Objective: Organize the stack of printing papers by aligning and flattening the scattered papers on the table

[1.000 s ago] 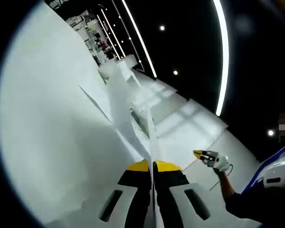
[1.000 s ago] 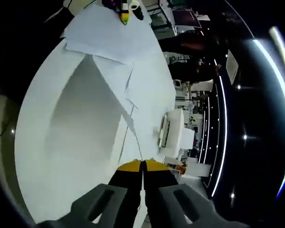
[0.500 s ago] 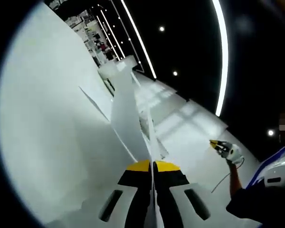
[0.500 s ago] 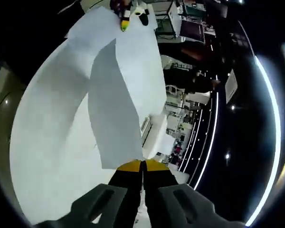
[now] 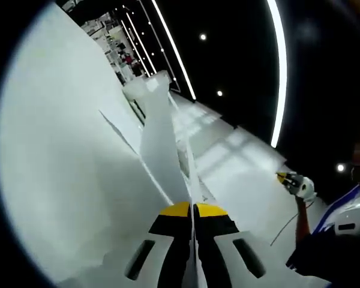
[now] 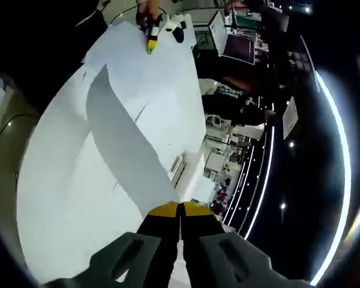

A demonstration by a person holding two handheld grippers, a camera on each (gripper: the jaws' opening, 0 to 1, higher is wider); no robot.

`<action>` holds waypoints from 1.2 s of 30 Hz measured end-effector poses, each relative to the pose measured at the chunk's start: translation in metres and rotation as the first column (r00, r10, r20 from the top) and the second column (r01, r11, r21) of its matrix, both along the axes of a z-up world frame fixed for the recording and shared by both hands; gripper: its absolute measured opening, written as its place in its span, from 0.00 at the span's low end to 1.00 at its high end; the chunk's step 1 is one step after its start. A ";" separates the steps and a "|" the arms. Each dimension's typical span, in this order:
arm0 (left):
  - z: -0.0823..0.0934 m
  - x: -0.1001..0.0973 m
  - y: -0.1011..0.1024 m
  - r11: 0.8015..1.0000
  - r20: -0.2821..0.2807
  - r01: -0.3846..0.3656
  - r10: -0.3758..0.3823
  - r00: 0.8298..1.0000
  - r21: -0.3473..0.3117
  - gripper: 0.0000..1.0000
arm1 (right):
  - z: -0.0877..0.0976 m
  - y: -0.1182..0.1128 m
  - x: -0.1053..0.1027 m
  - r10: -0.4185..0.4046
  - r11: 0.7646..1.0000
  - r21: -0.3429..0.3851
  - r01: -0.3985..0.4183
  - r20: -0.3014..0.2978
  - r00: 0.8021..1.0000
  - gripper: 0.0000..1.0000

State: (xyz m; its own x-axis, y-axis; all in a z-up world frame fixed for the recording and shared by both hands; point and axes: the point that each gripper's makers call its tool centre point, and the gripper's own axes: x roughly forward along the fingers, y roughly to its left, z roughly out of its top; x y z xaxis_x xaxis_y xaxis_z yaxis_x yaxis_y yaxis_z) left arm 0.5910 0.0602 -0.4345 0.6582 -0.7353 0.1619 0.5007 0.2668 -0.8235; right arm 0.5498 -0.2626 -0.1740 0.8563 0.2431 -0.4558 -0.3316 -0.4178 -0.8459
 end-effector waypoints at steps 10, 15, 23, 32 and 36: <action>-0.001 0.000 0.001 1.000 0.003 -0.002 0.001 1.000 0.006 0.06 | -0.022 0.063 0.023 0.123 0.986 -0.099 -0.138 -0.143 0.982 0.00; -0.001 -0.001 -0.001 1.000 -0.001 0.004 -0.004 1.000 0.012 0.06 | -0.039 0.110 0.046 0.189 0.971 -0.100 -0.216 -0.228 0.955 0.00; 0.001 -0.003 -0.004 1.000 -0.009 0.011 -0.011 1.000 0.011 0.06 | -0.084 0.180 0.074 0.245 0.946 -0.113 -0.305 -0.367 0.897 0.00; 0.002 -0.006 -0.007 1.000 -0.019 0.023 -0.023 1.000 0.007 0.06 | -0.140 0.236 0.095 0.241 0.932 -0.135 -0.337 -0.463 0.853 0.00; 0.002 -0.003 -0.003 1.000 -0.025 0.024 -0.024 0.999 0.007 0.06 | -0.145 0.250 0.097 0.233 0.932 -0.140 -0.335 -0.478 0.847 0.00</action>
State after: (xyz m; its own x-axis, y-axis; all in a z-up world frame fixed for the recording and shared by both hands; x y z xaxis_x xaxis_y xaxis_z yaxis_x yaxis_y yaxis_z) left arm 0.5878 0.0575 -0.4326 0.6439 -0.7521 0.1403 0.4867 0.2611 -0.8336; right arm 0.6466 -0.0123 -0.3195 0.4556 0.2991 -0.8384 -0.4898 -0.7022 -0.5167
